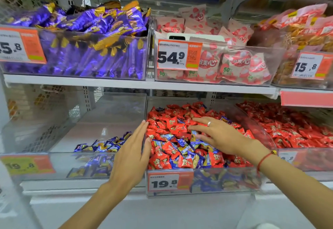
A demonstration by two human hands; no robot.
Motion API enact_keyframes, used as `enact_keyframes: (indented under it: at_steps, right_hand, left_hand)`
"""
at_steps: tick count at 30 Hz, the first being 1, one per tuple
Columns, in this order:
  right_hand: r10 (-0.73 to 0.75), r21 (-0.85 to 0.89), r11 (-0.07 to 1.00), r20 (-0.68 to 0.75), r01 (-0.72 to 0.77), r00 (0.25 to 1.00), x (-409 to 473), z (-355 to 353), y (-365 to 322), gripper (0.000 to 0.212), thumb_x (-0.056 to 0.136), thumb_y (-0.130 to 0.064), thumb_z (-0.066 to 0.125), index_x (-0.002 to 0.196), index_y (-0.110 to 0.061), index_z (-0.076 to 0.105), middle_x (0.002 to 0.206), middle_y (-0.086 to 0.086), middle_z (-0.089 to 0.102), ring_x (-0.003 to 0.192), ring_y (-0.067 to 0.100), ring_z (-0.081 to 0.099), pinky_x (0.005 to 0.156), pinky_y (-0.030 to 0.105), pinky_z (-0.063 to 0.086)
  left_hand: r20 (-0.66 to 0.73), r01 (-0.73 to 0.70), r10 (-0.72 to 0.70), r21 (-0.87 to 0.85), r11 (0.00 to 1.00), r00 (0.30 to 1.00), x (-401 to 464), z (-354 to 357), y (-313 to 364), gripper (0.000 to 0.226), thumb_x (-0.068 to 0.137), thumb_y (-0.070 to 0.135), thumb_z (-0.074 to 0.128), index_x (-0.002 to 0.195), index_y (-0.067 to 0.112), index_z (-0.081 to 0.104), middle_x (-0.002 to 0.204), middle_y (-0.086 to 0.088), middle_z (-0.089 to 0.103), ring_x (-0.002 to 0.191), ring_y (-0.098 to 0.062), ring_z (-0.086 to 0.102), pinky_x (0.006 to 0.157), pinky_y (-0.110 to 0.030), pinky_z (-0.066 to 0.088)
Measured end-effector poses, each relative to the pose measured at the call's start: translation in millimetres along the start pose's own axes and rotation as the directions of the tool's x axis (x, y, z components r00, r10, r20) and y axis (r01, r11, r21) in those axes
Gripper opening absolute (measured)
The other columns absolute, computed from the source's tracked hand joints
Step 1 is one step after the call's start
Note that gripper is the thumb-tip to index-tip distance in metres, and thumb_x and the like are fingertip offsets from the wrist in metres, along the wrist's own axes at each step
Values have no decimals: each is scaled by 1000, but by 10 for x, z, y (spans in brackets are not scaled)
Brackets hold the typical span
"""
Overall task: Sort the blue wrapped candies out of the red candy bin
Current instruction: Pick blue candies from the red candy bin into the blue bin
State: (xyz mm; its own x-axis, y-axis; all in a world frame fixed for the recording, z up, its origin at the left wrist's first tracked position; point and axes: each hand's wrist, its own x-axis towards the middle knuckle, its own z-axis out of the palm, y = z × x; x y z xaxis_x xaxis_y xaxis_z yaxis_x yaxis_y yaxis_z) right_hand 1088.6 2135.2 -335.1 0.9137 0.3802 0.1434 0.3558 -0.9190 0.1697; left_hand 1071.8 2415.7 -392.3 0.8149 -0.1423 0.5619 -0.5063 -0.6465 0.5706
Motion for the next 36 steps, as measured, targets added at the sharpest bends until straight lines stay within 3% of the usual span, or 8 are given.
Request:
enact_keyframes:
  at_steps: [3, 7, 12, 20, 23, 27, 33, 36]
  right_hand:
    - [45, 15, 999, 6, -45, 999, -75, -39, 143, 64, 87, -69, 9, 142, -47, 35, 156, -7, 27, 144, 20, 25, 114, 41, 27]
    - [68, 72, 995, -14, -67, 998, -150, -226, 122, 44, 91, -51, 55, 135, -47, 47, 157, -8, 24, 146, 18, 19, 116, 41, 20]
    - [-13, 101, 995, -135, 27, 991, -172, -341, -194, 34, 89, -20, 63, 121, -33, 64, 134, -8, 53, 127, 14, 42, 102, 35, 37]
    - [59, 131, 987, 207, -88, 977, -137, -158, -149, 60, 88, -28, 66, 143, -25, 43, 140, 0, 49, 129, 19, 42, 100, 27, 36]
    - [109, 152, 982, 30, -113, 994, -226, -90, -136, 41, 85, -28, 69, 125, -30, 62, 123, -7, 61, 116, 14, 54, 87, 27, 43]
    - [191, 186, 968, -96, -171, 977, -292, -6, -190, 34, 85, -30, 64, 119, -33, 64, 115, -11, 63, 108, 13, 57, 78, 27, 43]
    - [235, 369, 916, -172, -159, 957, -331, -98, -153, 33, 87, -35, 68, 119, -28, 62, 88, -12, 57, 81, 14, 52, 73, 29, 44]
    - [264, 491, 857, -159, -156, 951, -326, -88, -140, 43, 84, -36, 71, 125, -32, 57, 97, -7, 59, 87, 15, 59, 82, 36, 51]
  left_hand:
    - [2, 6, -6, 59, 998, 1000, 23, -35, 20, 49, 101, 45, 30, 148, 33, 33, 151, 20, 32, 136, -2, 35, 102, -20, 30]
    - [-10, -106, 108, 126, 986, 994, 124, -131, 125, 49, 97, 42, 41, 143, 25, 44, 143, 12, 47, 132, -5, 39, 107, -26, 30]
    - [244, -318, 269, 186, 930, 932, 311, -166, 496, 32, 98, 22, 50, 126, 35, 56, 128, 21, 56, 119, -1, 47, 95, -24, 41]
    - [639, -369, 99, 303, 879, 762, 536, 278, 620, 54, 95, 44, 55, 144, 29, 42, 138, 5, 47, 125, -19, 47, 96, -35, 42]
    - [626, -438, 111, 397, 807, 772, 569, 332, 638, 53, 92, 46, 57, 142, 30, 45, 138, 4, 46, 125, -19, 47, 98, -34, 34]
    - [565, -460, 149, 462, 758, 812, 536, 383, 663, 45, 92, 45, 57, 135, 31, 53, 131, 5, 58, 120, -18, 52, 100, -33, 31]
    - [428, -353, 163, 414, 839, 889, 453, 238, 690, 41, 93, 46, 56, 133, 38, 53, 115, 8, 69, 111, -17, 59, 90, -25, 38]
    - [336, -216, 112, 291, 932, 935, 400, 62, 671, 40, 91, 49, 58, 131, 43, 54, 120, 13, 66, 100, -14, 61, 87, -29, 46]
